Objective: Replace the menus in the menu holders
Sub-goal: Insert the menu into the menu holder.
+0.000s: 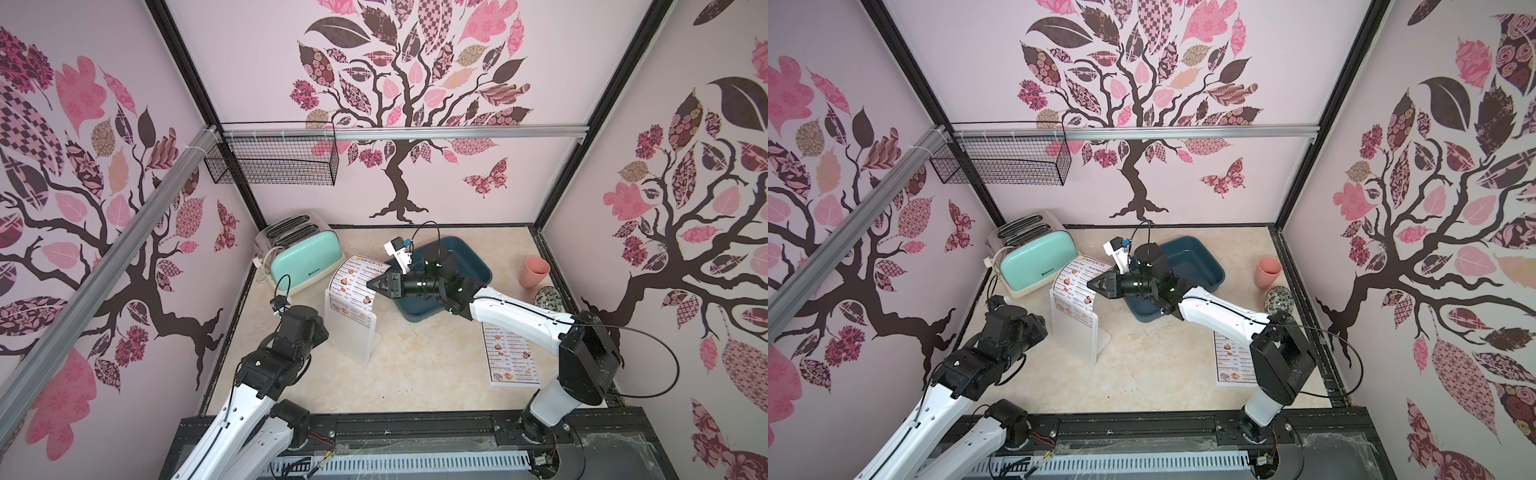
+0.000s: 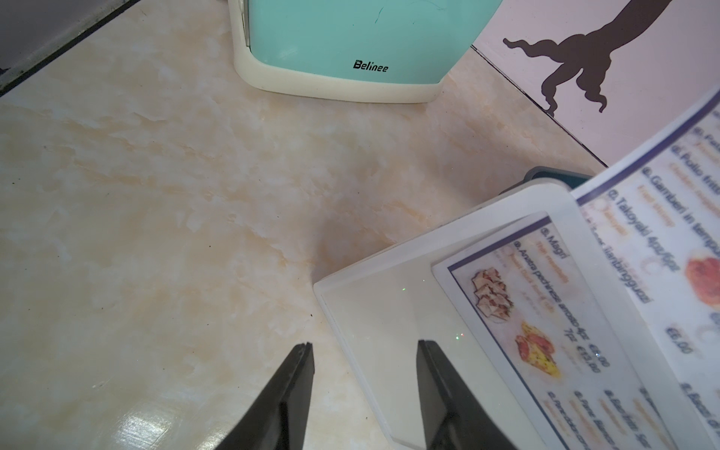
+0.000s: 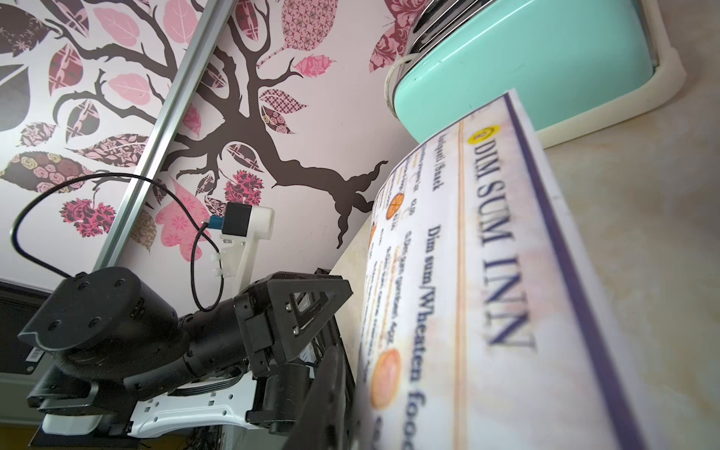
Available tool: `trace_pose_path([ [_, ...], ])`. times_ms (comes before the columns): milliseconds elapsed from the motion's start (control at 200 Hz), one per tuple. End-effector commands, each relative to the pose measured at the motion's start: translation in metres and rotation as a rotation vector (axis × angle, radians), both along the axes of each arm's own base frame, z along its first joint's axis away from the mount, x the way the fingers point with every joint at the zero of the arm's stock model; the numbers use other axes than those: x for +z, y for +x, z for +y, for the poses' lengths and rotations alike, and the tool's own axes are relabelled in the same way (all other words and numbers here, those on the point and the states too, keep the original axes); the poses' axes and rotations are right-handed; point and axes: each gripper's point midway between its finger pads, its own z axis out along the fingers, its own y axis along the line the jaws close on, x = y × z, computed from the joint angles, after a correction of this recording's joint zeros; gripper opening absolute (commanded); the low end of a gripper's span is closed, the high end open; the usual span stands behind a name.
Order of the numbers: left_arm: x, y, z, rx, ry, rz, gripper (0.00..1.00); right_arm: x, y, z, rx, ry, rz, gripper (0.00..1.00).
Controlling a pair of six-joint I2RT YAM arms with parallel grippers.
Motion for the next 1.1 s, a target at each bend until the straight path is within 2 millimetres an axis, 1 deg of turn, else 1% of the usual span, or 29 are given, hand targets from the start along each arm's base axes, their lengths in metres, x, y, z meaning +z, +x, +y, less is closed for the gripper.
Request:
trace_pose_path([
  [0, 0.011, 0.001, 0.002, 0.008, 0.000, -0.027, 0.49, 0.002, -0.010, 0.004, 0.027, 0.018, -0.045, 0.13],
  [160, 0.012, 0.001, 0.003, 0.011, 0.002, -0.029, 0.49, -0.005, -0.017, 0.004, 0.016, 0.022, -0.084, 0.07],
  [270, 0.012, 0.001, 0.003, 0.011, 0.003, -0.028, 0.49, -0.013, -0.019, 0.004, 0.022, 0.011, -0.079, 0.06],
  [310, 0.012, 0.001, 0.003, 0.012, 0.002, -0.029, 0.49, -0.014, -0.020, 0.004, 0.025, 0.011, -0.080, 0.09],
  [340, 0.012, 0.001, 0.003, 0.011, 0.003, -0.027, 0.49, -0.015, -0.021, 0.004, 0.026, 0.011, -0.080, 0.14],
  [395, 0.012, 0.002, 0.003, 0.010, 0.002, -0.027, 0.49, -0.013, -0.020, 0.003, 0.019, 0.011, -0.085, 0.33],
  [450, 0.013, 0.002, 0.003, 0.011, 0.004, -0.029, 0.49, -0.008, -0.018, 0.002, 0.010, 0.008, -0.099, 0.46],
  [555, 0.014, 0.001, 0.004, 0.013, 0.004, -0.032, 0.49, 0.000, -0.015, 0.001, 0.002, -0.005, -0.099, 0.64],
  [625, 0.014, 0.001, 0.004, 0.013, 0.006, -0.031, 0.49, 0.001, -0.011, -0.001, -0.007, -0.018, -0.065, 0.67],
  [735, 0.014, 0.001, 0.004, 0.015, 0.005, -0.031, 0.49, 0.002, -0.003, -0.003, -0.026, -0.017, 0.004, 0.67],
  [850, 0.014, 0.001, 0.004, 0.015, 0.005, -0.032, 0.49, 0.005, 0.003, -0.001, -0.032, -0.022, 0.034, 0.63],
  [965, 0.014, 0.001, 0.005, 0.016, 0.007, -0.033, 0.49, 0.009, 0.007, 0.000, -0.040, -0.023, 0.029, 0.52],
  [1045, 0.015, 0.001, 0.005, 0.016, 0.005, -0.035, 0.49, 0.012, 0.008, 0.000, -0.042, -0.023, 0.018, 0.42],
  [1095, 0.014, 0.000, 0.005, 0.015, 0.006, -0.033, 0.49, 0.013, 0.008, 0.001, -0.035, -0.030, 0.005, 0.33],
])
